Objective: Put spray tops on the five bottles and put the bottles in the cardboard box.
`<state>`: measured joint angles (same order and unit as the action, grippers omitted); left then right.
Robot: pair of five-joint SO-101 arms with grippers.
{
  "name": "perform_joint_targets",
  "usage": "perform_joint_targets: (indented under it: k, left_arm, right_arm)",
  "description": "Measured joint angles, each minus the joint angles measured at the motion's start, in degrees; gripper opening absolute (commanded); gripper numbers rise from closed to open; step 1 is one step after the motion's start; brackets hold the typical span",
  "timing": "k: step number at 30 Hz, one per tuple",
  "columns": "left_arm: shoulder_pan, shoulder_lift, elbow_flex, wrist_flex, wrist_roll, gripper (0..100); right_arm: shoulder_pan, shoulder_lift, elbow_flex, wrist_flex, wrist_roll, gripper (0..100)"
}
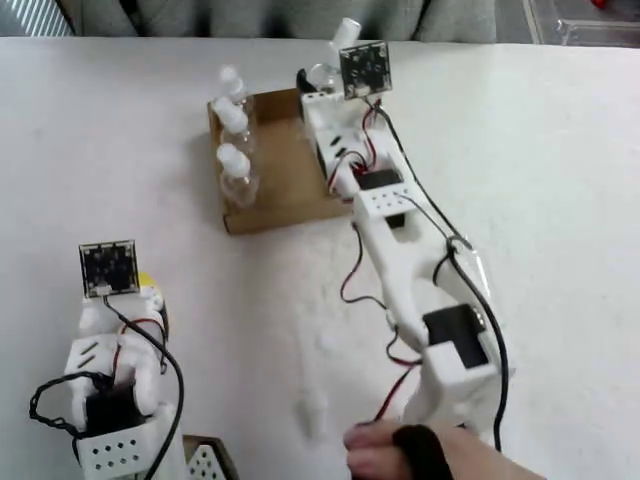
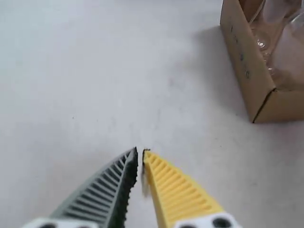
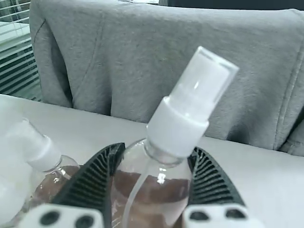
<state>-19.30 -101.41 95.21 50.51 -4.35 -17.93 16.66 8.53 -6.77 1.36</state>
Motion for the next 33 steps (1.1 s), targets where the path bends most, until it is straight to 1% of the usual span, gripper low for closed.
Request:
perform_joint_targets:
  k: [7, 11, 16, 19, 26, 33]
  left_arm:
    - [0.0, 0.0, 0.0, 0.0, 0.0, 3]
    - [0.1, 0.0, 0.0, 0.0, 0.0, 3]
    - [0.4, 0.0, 0.0, 0.0, 0.0, 3]
    - [0.4, 0.0, 0.0, 0.0, 0.0, 3]
    - [0.4, 0.0, 0.0, 0.0, 0.0, 3]
    - [0.4, 0.0, 0.0, -0.2, 0.0, 3]
  right_arm:
    - [0.0, 13.5, -14.7, 0.0, 0.7, 1.6]
    - [0.0, 19.8, -20.4, 0.0, 1.7, 1.6]
    - [0.0, 24.0, -22.0, 0.0, 7.5, 1.6]
    - [0.0, 25.1, -22.1, 0.0, 9.1, 1.6]
    - [0.0, 25.4, -22.1, -0.3, 9.8, 1.6]
    - [0.0, 27.0, -22.2, -6.0, 9.8, 1.6]
